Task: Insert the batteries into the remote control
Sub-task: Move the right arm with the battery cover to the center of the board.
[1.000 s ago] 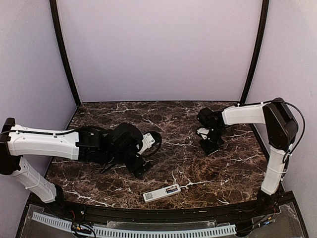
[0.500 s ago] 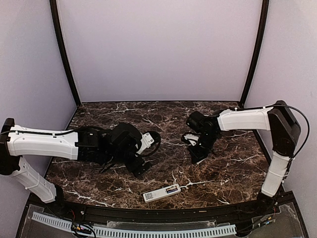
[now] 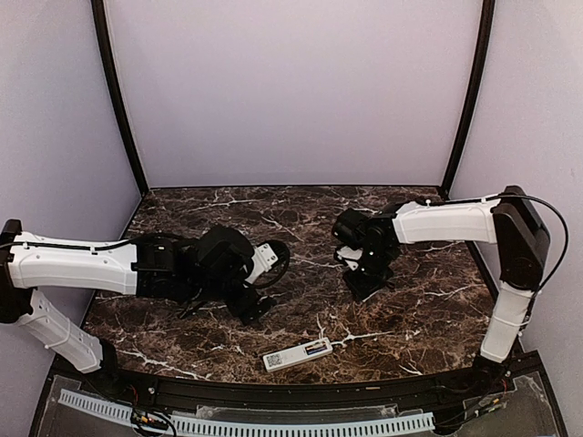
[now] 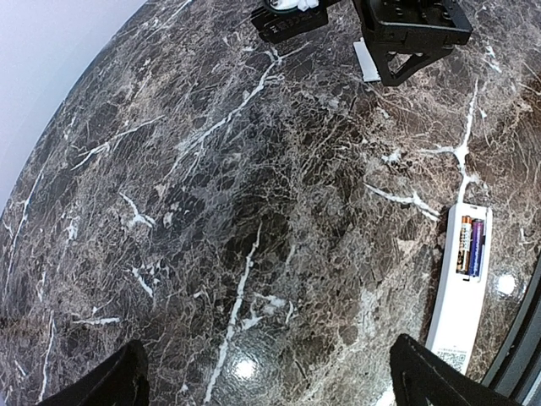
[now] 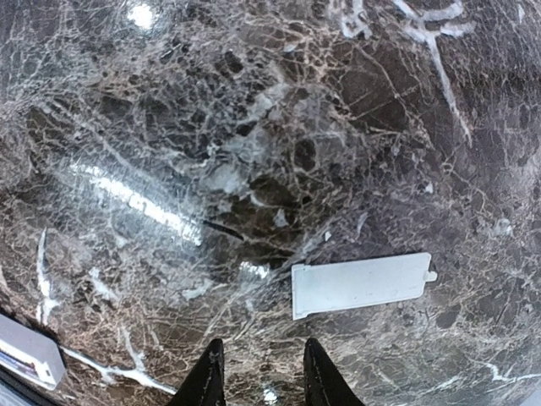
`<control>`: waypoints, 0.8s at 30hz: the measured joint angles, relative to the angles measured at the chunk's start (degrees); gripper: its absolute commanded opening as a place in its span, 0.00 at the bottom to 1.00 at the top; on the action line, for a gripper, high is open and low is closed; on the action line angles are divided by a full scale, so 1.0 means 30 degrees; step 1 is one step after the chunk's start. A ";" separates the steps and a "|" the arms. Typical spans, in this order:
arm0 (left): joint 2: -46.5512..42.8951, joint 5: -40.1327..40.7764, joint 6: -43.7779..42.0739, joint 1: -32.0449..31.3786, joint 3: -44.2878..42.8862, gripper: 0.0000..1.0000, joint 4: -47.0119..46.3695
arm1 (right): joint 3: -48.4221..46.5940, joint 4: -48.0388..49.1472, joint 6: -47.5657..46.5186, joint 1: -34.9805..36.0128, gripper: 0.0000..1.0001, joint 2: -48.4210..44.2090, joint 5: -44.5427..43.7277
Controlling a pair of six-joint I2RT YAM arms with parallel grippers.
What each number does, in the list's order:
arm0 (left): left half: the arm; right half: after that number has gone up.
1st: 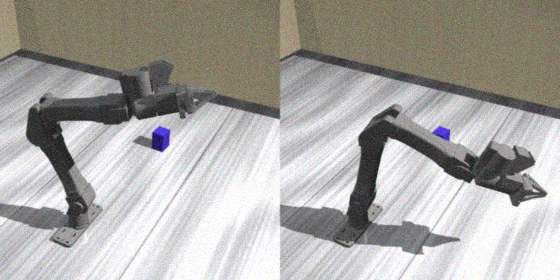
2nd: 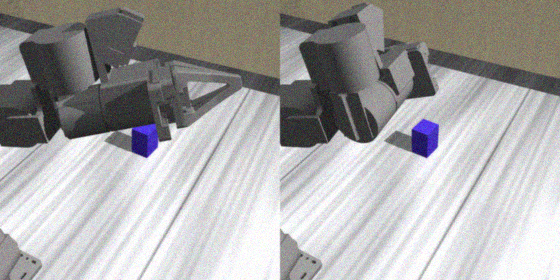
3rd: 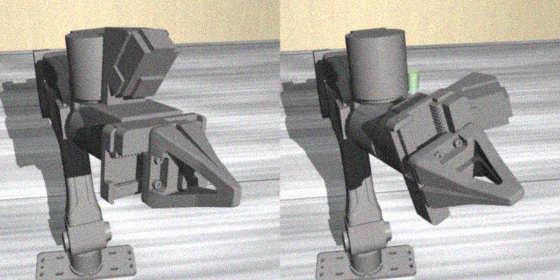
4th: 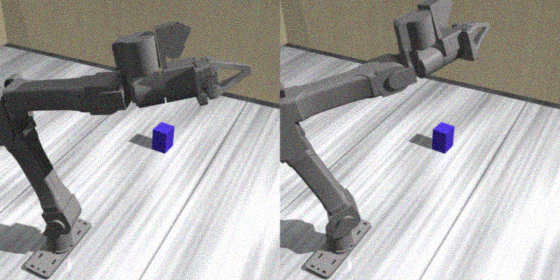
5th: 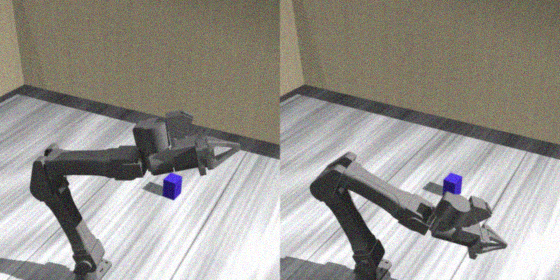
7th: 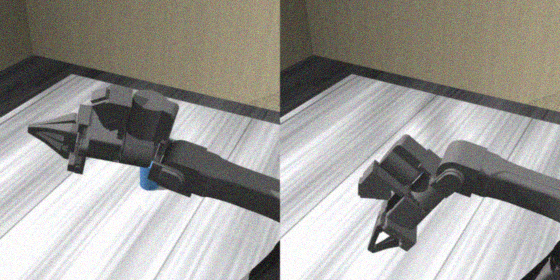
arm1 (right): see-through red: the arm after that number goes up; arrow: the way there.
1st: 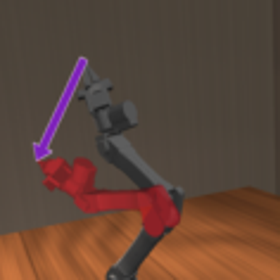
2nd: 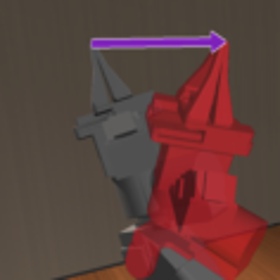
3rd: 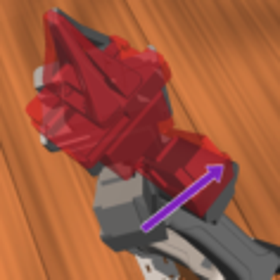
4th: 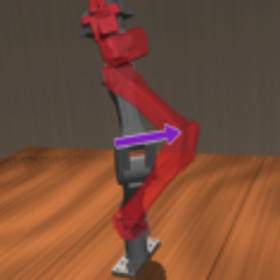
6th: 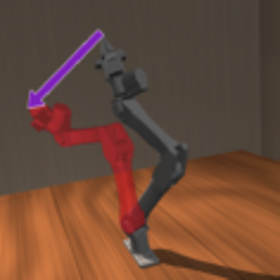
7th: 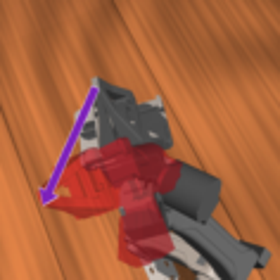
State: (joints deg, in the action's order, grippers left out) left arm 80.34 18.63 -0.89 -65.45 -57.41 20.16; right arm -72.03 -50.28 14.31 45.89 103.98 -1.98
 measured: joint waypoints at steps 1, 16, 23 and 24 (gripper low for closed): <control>-0.0044 0.0000 0.0007 0.0000 0.0066 0.99 -0.0029 | -0.0204 -0.0073 0.0007 0.0117 0.29 0.0240 -0.0335; -0.0299 -0.0066 0.0007 0.0022 0.0459 0.99 -0.0087 | -0.1282 -0.0918 -0.0138 0.0874 0.17 0.2652 -0.3570; -0.0313 -0.0066 0.0007 0.0036 0.0546 0.99 -0.0109 | -0.1566 -0.1086 -0.0255 0.0925 0.08 0.2965 -0.4095; -0.0313 -0.0066 0.0007 0.0073 0.0554 0.99 -0.0102 | -0.1610 -0.1100 -0.0306 0.0947 0.05 0.3016 -0.4167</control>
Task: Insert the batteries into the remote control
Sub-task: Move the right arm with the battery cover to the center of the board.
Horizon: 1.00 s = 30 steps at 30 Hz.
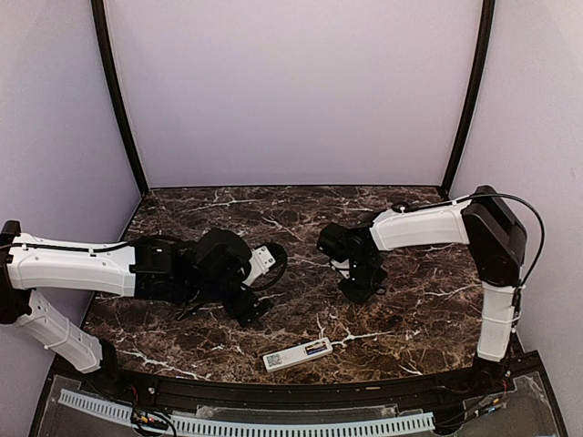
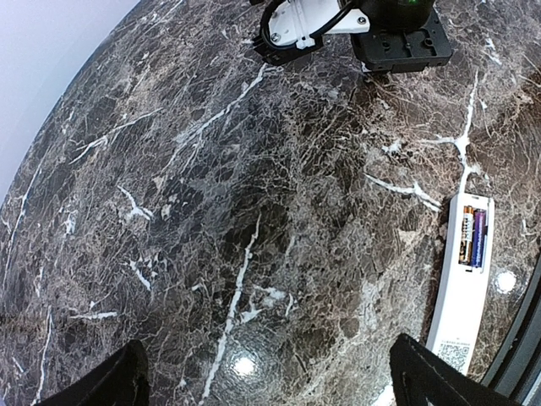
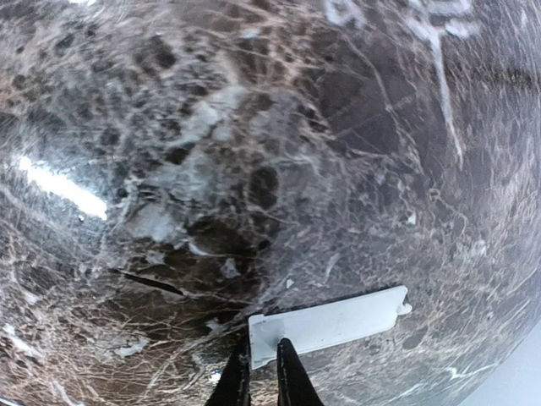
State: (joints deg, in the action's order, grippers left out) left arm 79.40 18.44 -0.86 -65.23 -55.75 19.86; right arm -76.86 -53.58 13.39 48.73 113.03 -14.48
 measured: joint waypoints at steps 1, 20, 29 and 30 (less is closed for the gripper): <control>0.0000 -0.0007 0.0000 0.0015 0.0007 0.99 -0.0007 | -0.0029 0.0000 -0.0066 0.0007 0.03 0.0044 -0.0051; -0.0007 -0.0066 -0.0160 0.0087 0.0007 0.99 -0.0022 | -0.0080 0.0095 -0.0204 0.0007 0.00 -0.0816 0.1064; -0.0007 -0.0153 -0.0306 0.0087 0.0007 0.99 -0.0197 | -0.0080 0.0080 0.0087 0.0007 0.14 -0.2776 0.1916; -0.0007 -0.0168 -0.0306 0.0087 0.0007 0.99 -0.0211 | -0.0080 0.0087 0.0051 -0.0007 0.19 -0.2703 0.1923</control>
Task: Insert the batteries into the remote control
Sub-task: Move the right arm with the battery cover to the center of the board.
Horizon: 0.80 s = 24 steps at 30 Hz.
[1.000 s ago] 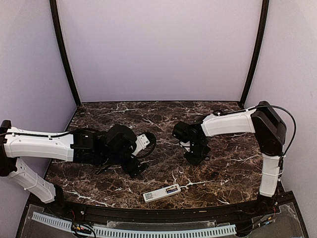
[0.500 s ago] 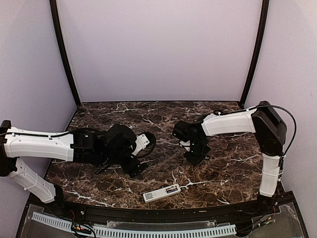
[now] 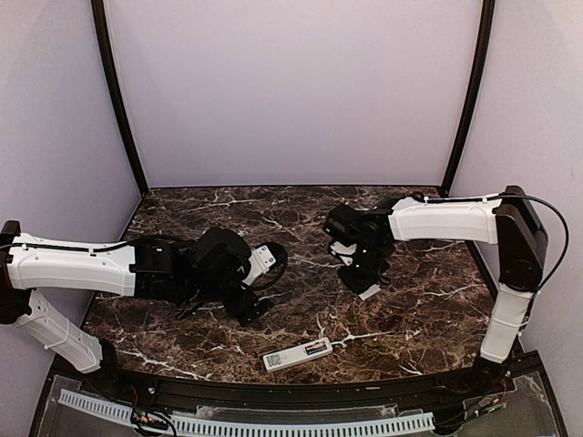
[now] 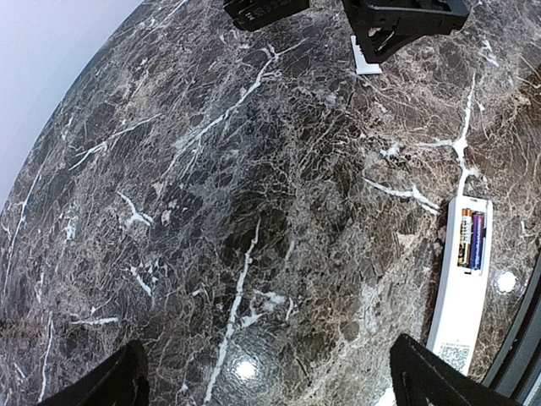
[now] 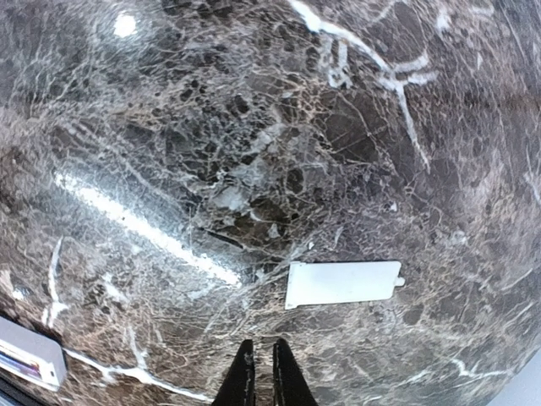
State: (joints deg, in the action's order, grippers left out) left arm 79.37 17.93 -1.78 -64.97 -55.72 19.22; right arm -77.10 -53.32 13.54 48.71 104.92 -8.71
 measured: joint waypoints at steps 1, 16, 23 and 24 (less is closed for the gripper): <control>0.0000 -0.0007 0.0000 0.0000 0.0000 0.99 -0.0015 | 0.0000 0.0036 -0.0015 -0.0051 0.22 0.0087 0.0058; -0.0342 -0.0029 0.0000 0.0073 0.0277 0.99 -0.0087 | 0.0663 0.1763 -0.0262 -0.1596 0.22 0.1974 0.1610; -0.0372 -0.0029 0.0000 0.0087 0.0291 0.99 -0.0087 | 0.1282 0.2412 -0.0124 -0.1851 0.04 0.1683 0.2113; -0.0379 -0.0029 0.0000 0.0087 0.0313 0.99 -0.0087 | 0.1486 0.2557 -0.0066 -0.1843 0.02 0.1545 0.2222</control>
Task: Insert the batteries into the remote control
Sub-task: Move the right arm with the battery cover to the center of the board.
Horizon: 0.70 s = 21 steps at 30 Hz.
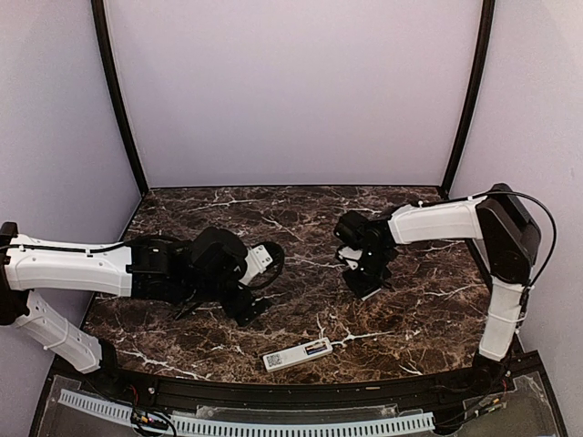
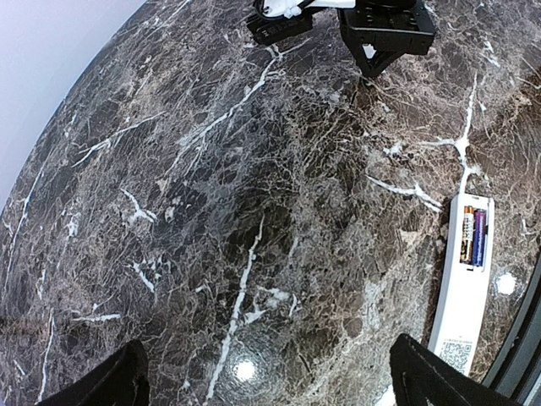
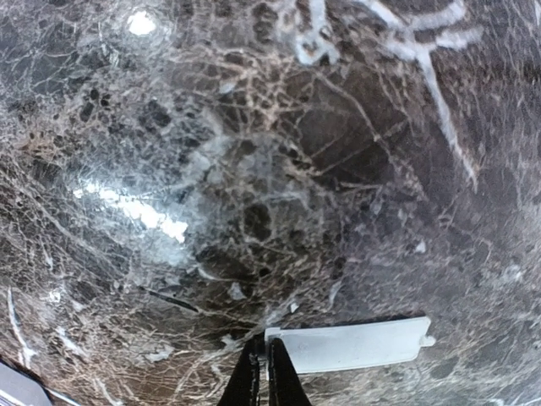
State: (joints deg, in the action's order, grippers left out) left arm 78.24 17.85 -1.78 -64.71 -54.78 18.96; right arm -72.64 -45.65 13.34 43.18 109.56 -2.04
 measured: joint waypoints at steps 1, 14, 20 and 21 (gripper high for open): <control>-0.0007 0.0000 0.0000 0.0000 0.0015 0.99 0.0000 | 0.0197 0.0102 0.0066 0.0022 0.00 -0.0131 0.0131; -0.0022 -0.0022 0.0000 0.0000 0.0051 0.99 0.0000 | 0.1239 0.0430 0.1443 0.2441 0.00 -0.0918 0.2535; 0.0007 -0.0197 -0.0007 0.0000 0.0051 0.99 -0.0007 | 0.1435 -0.0189 0.1974 0.3519 0.09 -0.1494 0.4211; 0.0080 -0.0277 0.0000 0.0000 0.0051 0.99 -0.0015 | 0.1435 -0.0299 0.2113 0.3577 0.14 -0.1778 0.4335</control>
State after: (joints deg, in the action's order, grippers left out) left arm 78.48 17.02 -1.78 -64.71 -54.63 18.92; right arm -68.34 -46.54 19.68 53.91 104.22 10.96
